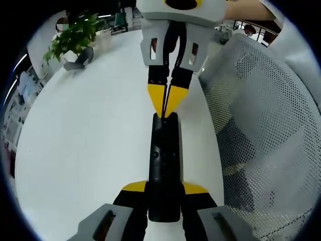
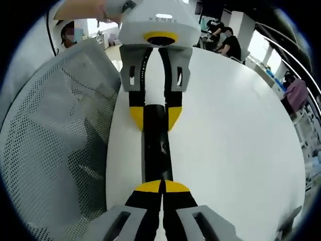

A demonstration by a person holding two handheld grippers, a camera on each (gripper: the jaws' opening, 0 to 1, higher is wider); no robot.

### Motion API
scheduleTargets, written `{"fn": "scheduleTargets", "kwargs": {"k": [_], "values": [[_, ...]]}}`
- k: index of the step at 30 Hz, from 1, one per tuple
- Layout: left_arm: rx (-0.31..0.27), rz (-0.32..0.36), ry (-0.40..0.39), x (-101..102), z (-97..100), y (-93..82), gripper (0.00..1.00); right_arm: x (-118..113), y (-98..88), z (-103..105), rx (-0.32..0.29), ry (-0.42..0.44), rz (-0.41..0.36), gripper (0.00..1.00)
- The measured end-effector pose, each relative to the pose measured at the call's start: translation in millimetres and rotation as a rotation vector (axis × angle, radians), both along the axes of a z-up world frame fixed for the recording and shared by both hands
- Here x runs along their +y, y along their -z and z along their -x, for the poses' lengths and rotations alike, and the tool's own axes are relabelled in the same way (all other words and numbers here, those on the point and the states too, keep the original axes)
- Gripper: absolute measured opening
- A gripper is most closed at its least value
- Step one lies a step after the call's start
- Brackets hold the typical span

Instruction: Press the specified remote control buttons in sequence, fully releasing each button before pressing the next.

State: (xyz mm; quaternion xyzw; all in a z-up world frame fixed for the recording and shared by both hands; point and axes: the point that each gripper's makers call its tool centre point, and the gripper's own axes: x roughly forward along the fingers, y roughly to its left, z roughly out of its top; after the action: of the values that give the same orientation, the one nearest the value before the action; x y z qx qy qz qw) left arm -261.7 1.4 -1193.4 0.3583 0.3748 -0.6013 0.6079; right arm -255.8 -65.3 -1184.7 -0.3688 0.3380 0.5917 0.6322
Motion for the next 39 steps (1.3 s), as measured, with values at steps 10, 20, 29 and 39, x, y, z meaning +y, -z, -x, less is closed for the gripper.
{"fn": "scheduleTargets", "kwargs": {"k": [10, 20, 29, 39], "values": [[-0.012, 0.019, 0.013, 0.6, 1.4, -0.2, 0.24, 2.1, 4.5, 6.1, 0.019, -0.031, 0.042, 0.00], [-0.003, 0.012, 0.020, -0.5, 0.2, 0.2, 0.24, 3.8, 5.1, 4.5, 0.030, 0.063, 0.056, 0.00], [0.008, 0.006, -0.002, -1.0, 0.2, 0.2, 0.24, 7.1, -0.8, 7.6, 0.007, 0.055, -0.044, 0.00], [0.003, 0.001, -0.011, -0.7, 0.4, -0.3, 0.24, 15.8, 2.4, 7.6, -0.048, -0.073, 0.070, 0.00]]}}
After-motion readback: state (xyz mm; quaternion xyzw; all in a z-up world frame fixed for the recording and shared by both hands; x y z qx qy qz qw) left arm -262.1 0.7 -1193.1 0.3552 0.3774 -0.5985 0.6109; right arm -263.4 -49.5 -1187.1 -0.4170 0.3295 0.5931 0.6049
